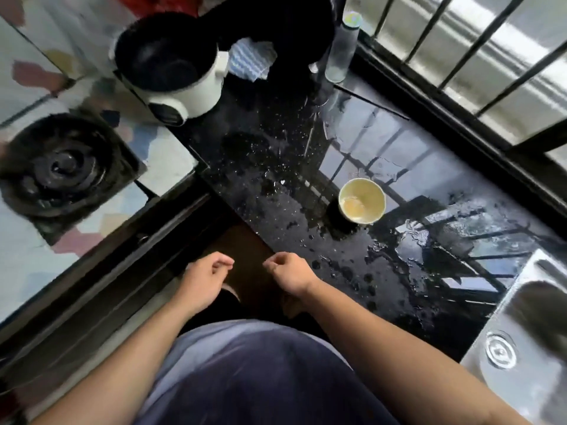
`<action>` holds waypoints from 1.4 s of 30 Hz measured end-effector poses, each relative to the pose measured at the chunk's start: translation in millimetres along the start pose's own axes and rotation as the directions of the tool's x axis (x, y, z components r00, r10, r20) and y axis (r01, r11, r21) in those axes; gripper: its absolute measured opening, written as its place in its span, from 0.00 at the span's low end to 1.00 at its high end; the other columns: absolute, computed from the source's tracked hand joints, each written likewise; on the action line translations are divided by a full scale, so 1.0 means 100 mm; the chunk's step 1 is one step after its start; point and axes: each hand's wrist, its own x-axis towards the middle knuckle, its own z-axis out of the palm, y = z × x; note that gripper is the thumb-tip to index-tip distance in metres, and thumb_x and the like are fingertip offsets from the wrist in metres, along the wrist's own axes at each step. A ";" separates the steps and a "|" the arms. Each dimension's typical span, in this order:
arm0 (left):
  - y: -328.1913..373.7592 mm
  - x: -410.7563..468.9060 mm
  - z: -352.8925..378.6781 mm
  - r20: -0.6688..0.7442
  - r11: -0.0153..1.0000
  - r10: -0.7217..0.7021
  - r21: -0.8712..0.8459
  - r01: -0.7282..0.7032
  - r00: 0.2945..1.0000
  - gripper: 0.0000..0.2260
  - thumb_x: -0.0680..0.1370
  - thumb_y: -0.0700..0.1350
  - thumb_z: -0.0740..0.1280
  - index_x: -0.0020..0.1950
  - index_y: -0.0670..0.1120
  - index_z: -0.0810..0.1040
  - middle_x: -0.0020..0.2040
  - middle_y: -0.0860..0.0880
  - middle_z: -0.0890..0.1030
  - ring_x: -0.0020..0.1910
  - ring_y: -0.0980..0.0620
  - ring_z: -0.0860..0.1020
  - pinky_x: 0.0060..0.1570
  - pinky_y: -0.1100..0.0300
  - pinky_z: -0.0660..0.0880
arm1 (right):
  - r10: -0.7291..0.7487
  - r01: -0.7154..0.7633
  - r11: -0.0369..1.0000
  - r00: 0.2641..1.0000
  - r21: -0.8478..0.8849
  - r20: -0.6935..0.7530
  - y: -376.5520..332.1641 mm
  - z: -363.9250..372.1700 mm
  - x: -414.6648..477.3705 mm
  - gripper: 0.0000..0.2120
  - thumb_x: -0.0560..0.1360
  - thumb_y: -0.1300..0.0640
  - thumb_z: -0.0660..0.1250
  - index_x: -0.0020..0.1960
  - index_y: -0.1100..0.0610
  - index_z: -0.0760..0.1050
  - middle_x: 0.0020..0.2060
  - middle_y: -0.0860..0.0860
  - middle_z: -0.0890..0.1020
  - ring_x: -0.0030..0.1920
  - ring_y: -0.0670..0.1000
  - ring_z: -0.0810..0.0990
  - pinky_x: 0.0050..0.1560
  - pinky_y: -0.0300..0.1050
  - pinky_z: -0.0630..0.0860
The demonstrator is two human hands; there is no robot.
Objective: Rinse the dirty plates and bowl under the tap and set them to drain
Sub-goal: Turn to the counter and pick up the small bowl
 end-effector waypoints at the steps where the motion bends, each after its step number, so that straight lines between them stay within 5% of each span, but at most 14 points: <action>1: 0.16 0.15 -0.04 0.002 0.996 0.074 0.040 -0.074 0.997 0.09 0.81 0.38 0.67 0.54 0.49 0.85 0.50 0.52 0.87 0.52 0.53 0.83 0.52 0.62 0.75 | 0.010 -0.008 0.997 0.999 0.071 -0.033 -0.05 -0.09 0.04 0.08 0.78 0.49 0.65 0.49 0.48 0.83 0.45 0.46 0.84 0.48 0.48 0.81 0.49 0.41 0.74; 3: 0.49 0.49 -0.07 0.035 0.960 0.243 0.135 -0.246 0.969 0.10 0.79 0.38 0.68 0.57 0.49 0.85 0.53 0.50 0.85 0.54 0.51 0.82 0.57 0.58 0.75 | 0.097 -0.068 0.953 0.992 0.294 -0.084 -0.06 -0.25 0.15 0.08 0.76 0.51 0.64 0.44 0.50 0.81 0.42 0.48 0.84 0.45 0.49 0.81 0.49 0.49 0.78; 6: 0.93 1.04 0.04 0.179 0.814 0.472 0.287 -0.505 0.863 0.17 0.79 0.43 0.69 0.68 0.50 0.80 0.68 0.47 0.78 0.68 0.45 0.73 0.69 0.49 0.70 | 0.304 -0.150 0.694 0.948 0.704 -0.098 -0.02 -0.56 0.23 0.07 0.79 0.54 0.61 0.48 0.54 0.78 0.44 0.53 0.81 0.40 0.49 0.79 0.39 0.45 0.78; 9: 1.27 1.55 0.20 0.450 0.534 0.456 0.552 -0.641 0.767 0.33 0.79 0.58 0.69 0.82 0.59 0.59 0.85 0.45 0.53 0.82 0.41 0.52 0.78 0.39 0.57 | 0.507 -0.107 0.388 0.854 0.916 -0.115 0.07 -0.86 0.16 0.14 0.82 0.49 0.60 0.61 0.56 0.75 0.51 0.56 0.82 0.45 0.53 0.83 0.39 0.46 0.82; 13: 1.45 1.90 0.34 0.597 0.288 0.329 0.675 -0.679 0.732 0.46 0.75 0.65 0.70 0.82 0.64 0.42 0.84 0.45 0.34 0.82 0.37 0.38 0.74 0.27 0.54 | 0.619 0.059 0.191 0.768 0.980 -0.167 0.13 -1.18 0.13 0.16 0.82 0.45 0.61 0.63 0.54 0.71 0.57 0.59 0.83 0.53 0.57 0.86 0.46 0.54 0.86; 19: 1.50 2.00 0.35 0.638 0.154 0.353 0.682 -0.715 0.684 0.47 0.74 0.67 0.70 0.83 0.61 0.43 0.84 0.40 0.38 0.81 0.32 0.45 0.68 0.24 0.63 | 0.768 0.045 0.282 0.589 0.958 -0.254 0.07 -1.38 0.34 0.13 0.82 0.49 0.60 0.62 0.55 0.71 0.52 0.56 0.81 0.44 0.54 0.88 0.37 0.47 0.85; 22: 1.52 2.00 0.34 0.656 0.128 0.345 0.676 -0.726 0.671 0.47 0.75 0.67 0.69 0.83 0.60 0.42 0.84 0.39 0.38 0.81 0.31 0.45 0.68 0.24 0.64 | 0.775 0.015 0.416 0.517 0.909 -0.364 0.02 -1.36 0.43 0.10 0.81 0.56 0.59 0.58 0.56 0.75 0.52 0.56 0.83 0.35 0.51 0.87 0.31 0.42 0.83; 26: 1.61 1.96 0.30 0.675 0.162 0.312 0.656 -0.737 0.669 0.44 0.76 0.62 0.71 0.84 0.58 0.48 0.84 0.39 0.42 0.81 0.32 0.48 0.68 0.30 0.68 | 0.795 -0.005 0.452 0.457 0.892 -0.400 -0.02 -1.26 0.35 0.11 0.79 0.58 0.59 0.52 0.57 0.79 0.43 0.53 0.84 0.34 0.52 0.88 0.37 0.51 0.87; 31: 1.81 1.82 0.42 0.740 0.282 0.486 0.370 -0.885 0.464 0.29 0.75 0.45 0.72 0.76 0.48 0.72 0.78 0.44 0.67 0.75 0.42 0.65 0.64 0.39 0.75 | 0.796 0.035 0.432 0.456 0.901 -0.399 0.09 -1.06 0.02 0.11 0.77 0.55 0.59 0.45 0.55 0.80 0.38 0.52 0.86 0.30 0.51 0.87 0.39 0.53 0.87; 34: 1.87 1.51 0.73 0.784 0.168 0.528 0.281 -0.945 0.327 0.25 0.73 0.42 0.72 0.70 0.45 0.78 0.71 0.44 0.75 0.69 0.41 0.72 0.64 0.42 0.76 | 0.808 0.042 0.414 0.443 0.909 -0.388 0.40 -0.84 -0.42 0.12 0.77 0.54 0.60 0.46 0.56 0.81 0.35 0.52 0.87 0.28 0.50 0.87 0.34 0.49 0.84; 39: 1.83 0.77 1.37 0.859 0.124 0.457 0.195 -0.973 0.231 0.22 0.75 0.39 0.70 0.70 0.44 0.78 0.67 0.45 0.78 0.68 0.43 0.72 0.71 0.48 0.71 | 0.834 0.088 0.399 0.379 0.912 -0.402 1.15 -0.33 -1.28 0.11 0.77 0.55 0.60 0.42 0.51 0.79 0.37 0.52 0.87 0.29 0.49 0.87 0.36 0.53 0.86; 42: 1.75 0.17 1.87 0.883 0.225 0.400 0.165 -0.960 0.245 0.19 0.79 0.40 0.70 0.70 0.45 0.79 0.65 0.45 0.82 0.67 0.44 0.76 0.70 0.48 0.71 | 0.846 0.056 0.425 0.329 0.903 -0.419 1.70 -0.01 -1.85 0.13 0.77 0.54 0.59 0.44 0.53 0.82 0.34 0.49 0.86 0.27 0.46 0.86 0.37 0.52 0.86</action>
